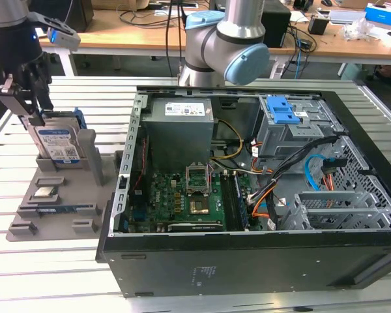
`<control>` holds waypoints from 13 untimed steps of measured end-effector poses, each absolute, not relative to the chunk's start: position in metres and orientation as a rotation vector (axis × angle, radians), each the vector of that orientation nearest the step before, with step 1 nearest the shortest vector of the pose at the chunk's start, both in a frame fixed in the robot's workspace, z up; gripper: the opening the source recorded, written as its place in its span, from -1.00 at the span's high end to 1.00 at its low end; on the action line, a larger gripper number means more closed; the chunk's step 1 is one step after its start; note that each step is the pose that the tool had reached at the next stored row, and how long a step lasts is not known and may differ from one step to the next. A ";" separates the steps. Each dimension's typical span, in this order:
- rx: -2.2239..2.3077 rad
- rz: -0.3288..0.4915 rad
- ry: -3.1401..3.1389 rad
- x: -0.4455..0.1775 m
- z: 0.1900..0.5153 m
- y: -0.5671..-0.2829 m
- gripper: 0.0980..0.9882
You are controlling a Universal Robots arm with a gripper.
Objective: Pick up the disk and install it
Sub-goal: 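Pick up the disk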
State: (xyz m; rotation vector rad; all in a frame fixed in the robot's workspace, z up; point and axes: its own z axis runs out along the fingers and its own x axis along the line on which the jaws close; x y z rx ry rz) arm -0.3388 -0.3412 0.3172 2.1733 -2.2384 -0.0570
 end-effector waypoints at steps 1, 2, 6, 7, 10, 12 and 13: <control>2.175 -0.057 -2.237 -0.338 0.315 -0.341 0.00; 2.176 -0.057 -2.236 -0.337 0.313 -0.341 0.00; 2.177 -0.057 -2.235 -0.335 0.306 -0.341 0.00; 2.177 -0.057 -2.234 -0.335 0.303 -0.341 0.00; 2.179 -0.057 -2.233 -0.334 0.295 -0.341 0.00; 2.180 -0.057 -2.232 -0.334 0.291 -0.341 0.00; 2.181 -0.057 -2.231 -0.334 0.288 -0.341 0.00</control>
